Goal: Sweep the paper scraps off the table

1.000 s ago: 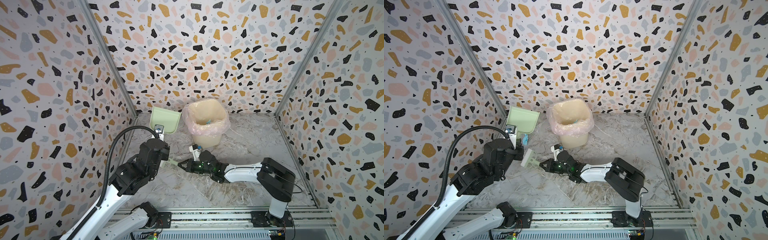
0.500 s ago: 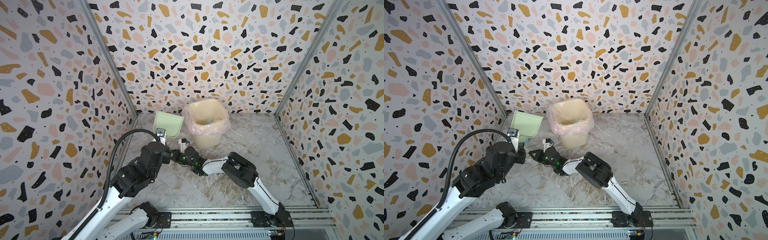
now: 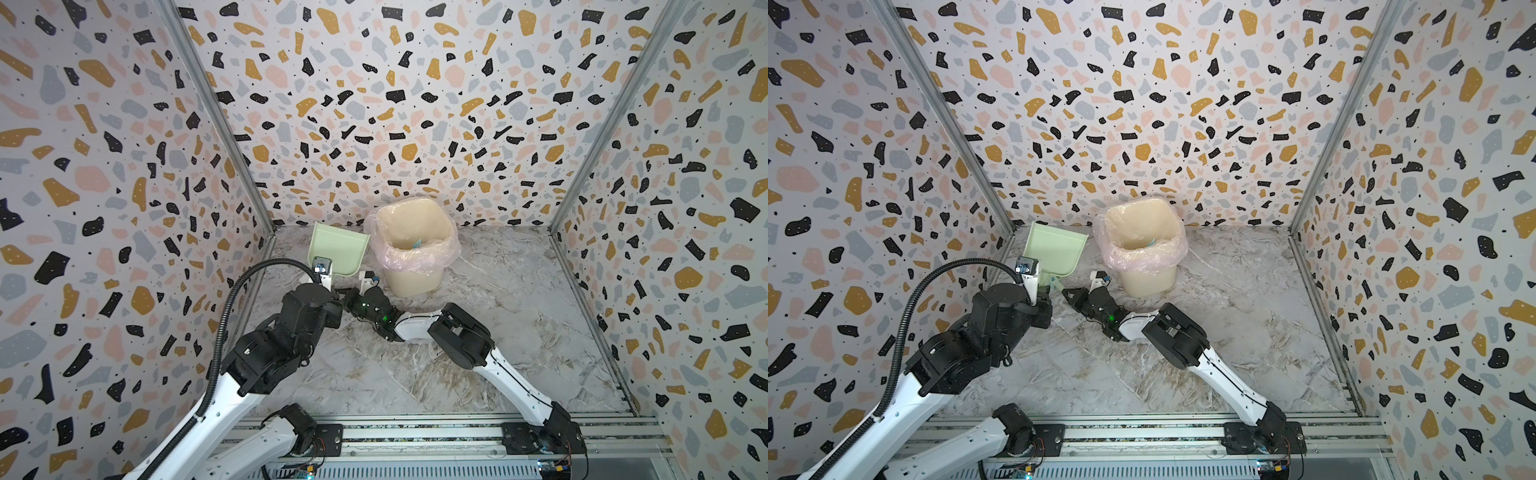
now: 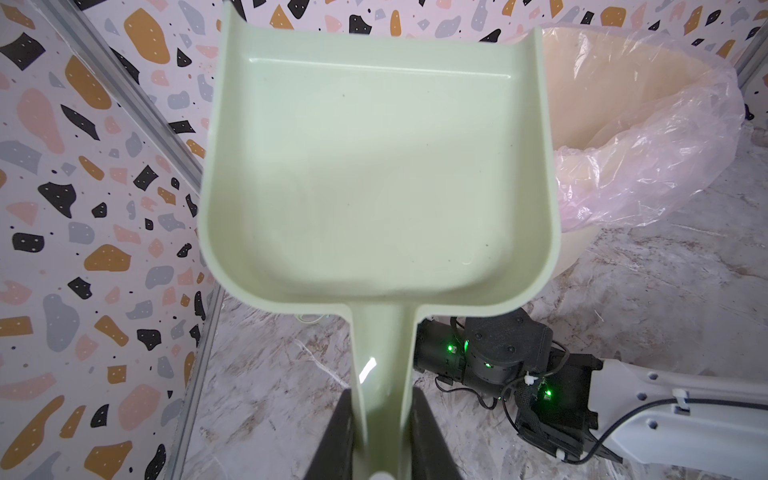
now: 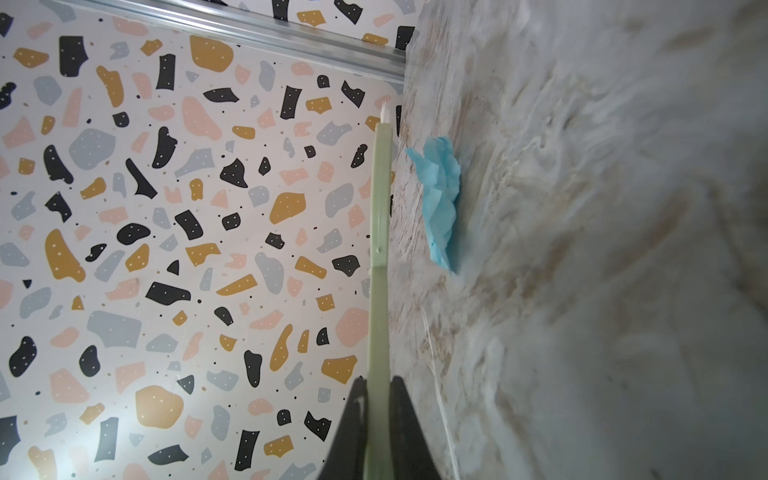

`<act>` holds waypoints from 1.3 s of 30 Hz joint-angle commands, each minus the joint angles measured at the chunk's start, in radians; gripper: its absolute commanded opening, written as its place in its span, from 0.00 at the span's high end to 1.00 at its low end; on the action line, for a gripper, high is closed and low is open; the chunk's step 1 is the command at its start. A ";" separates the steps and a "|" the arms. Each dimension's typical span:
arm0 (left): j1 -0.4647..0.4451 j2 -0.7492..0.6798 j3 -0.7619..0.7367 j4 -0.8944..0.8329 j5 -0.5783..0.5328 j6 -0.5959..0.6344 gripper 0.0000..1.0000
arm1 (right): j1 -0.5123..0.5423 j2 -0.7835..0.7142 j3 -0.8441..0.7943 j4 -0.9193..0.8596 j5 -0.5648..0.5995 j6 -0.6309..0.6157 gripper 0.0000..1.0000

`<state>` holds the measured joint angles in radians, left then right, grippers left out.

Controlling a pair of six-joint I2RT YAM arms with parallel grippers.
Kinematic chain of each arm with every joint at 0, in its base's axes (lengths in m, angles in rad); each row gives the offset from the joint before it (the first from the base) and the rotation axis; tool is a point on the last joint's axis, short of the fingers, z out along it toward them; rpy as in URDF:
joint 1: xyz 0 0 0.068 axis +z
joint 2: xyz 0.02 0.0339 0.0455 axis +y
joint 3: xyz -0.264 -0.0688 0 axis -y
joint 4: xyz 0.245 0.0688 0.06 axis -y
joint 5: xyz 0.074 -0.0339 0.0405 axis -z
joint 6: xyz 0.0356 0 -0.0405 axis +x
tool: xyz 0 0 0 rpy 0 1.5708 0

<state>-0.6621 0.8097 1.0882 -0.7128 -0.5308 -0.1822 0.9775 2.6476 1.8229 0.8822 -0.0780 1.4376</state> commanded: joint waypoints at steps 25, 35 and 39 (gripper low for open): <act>0.013 0.007 -0.007 0.057 0.035 -0.014 1.00 | 0.066 -0.787 -0.909 -0.081 0.107 0.116 1.00; 0.013 0.020 0.014 0.064 0.058 -0.021 1.00 | 0.059 -0.686 -0.683 -0.117 0.006 0.036 1.00; 0.013 0.019 0.014 0.063 0.069 -0.027 1.00 | 0.048 -0.579 -0.581 -0.152 -0.016 0.022 1.00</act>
<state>-0.6556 0.8314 1.0866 -0.6926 -0.4740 -0.1989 1.0348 2.0220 1.1954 0.7742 -0.0658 1.4925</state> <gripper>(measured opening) 0.200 0.098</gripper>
